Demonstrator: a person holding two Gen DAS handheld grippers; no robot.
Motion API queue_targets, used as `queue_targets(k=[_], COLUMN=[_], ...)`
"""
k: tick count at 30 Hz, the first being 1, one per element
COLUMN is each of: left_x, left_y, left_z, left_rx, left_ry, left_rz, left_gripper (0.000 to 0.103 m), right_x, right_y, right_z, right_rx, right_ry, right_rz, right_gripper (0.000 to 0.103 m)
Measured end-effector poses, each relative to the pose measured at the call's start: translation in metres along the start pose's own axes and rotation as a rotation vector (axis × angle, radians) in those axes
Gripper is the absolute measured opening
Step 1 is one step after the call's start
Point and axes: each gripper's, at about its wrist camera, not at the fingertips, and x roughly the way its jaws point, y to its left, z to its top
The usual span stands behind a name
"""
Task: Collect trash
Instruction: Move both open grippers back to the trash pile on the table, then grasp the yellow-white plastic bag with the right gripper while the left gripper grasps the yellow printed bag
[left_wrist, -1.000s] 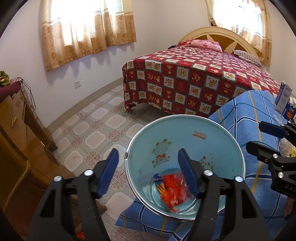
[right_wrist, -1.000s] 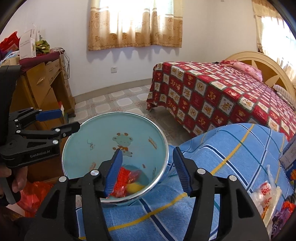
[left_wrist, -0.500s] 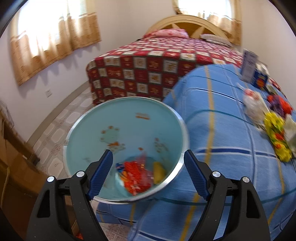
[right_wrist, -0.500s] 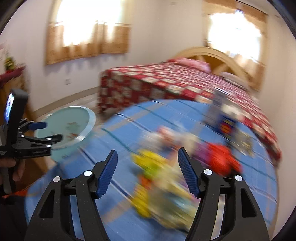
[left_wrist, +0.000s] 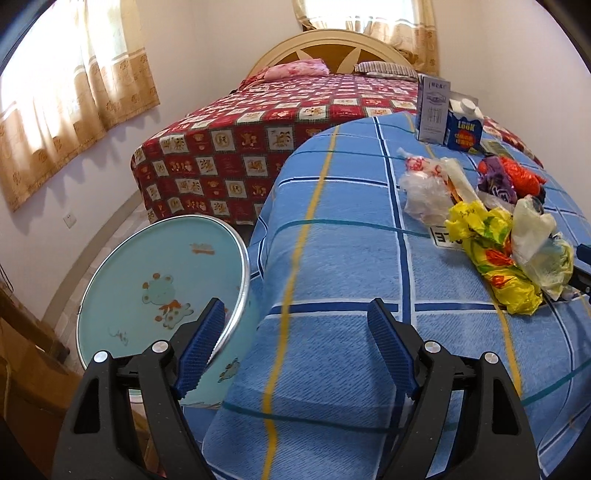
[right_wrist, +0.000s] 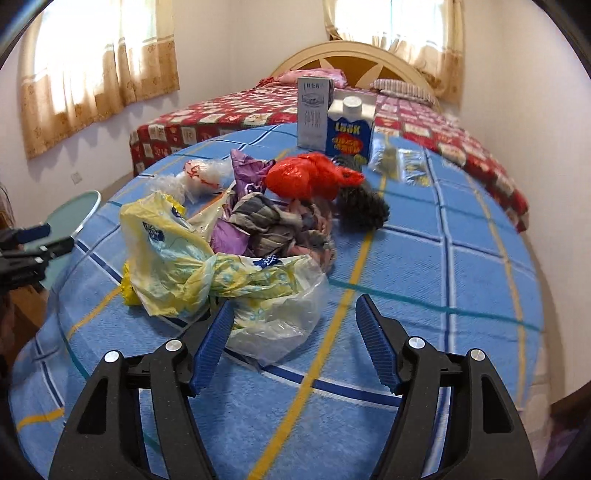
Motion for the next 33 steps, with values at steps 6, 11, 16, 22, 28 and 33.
queue_targets(k=[6, 11, 16, 22, 28, 33], left_x=[0.005, 0.003, -0.005, -0.014, -0.018, -0.015], left_y=[0.001, 0.001, 0.0, -0.011, -0.047, -0.081], left_z=[0.0, 0.001, 0.004, 0.01, 0.02, 0.027], left_rx=[-0.001, -0.001, -0.001, 0.01, 0.04, 0.073], left_ry=[0.012, 0.014, -0.003, -0.022, -0.04, -0.041], left_rz=[0.017, 0.016, 0.002, -0.027, -0.093, -0.138], left_gripper=[0.079, 0.078, 0.078, 0.078, 0.078, 0.078], right_x=[0.01, 0.009, -0.004, -0.038, -0.056, -0.049], right_y=[-0.002, 0.003, 0.005, -0.012, -0.063, -0.089], right_z=[0.0, 0.001, 0.003, 0.009, 0.003, -0.022], right_rx=[0.013, 0.008, 0.021, 0.059, 0.146, 0.178], right_ry=[0.023, 0.025, -0.015, -0.105, -0.135, -0.105], right_rz=[0.09, 0.123, 0.139, 0.11, -0.069, -0.163], right_gripper=[0.05, 0.039, 0.036, 0.036, 0.036, 0.036])
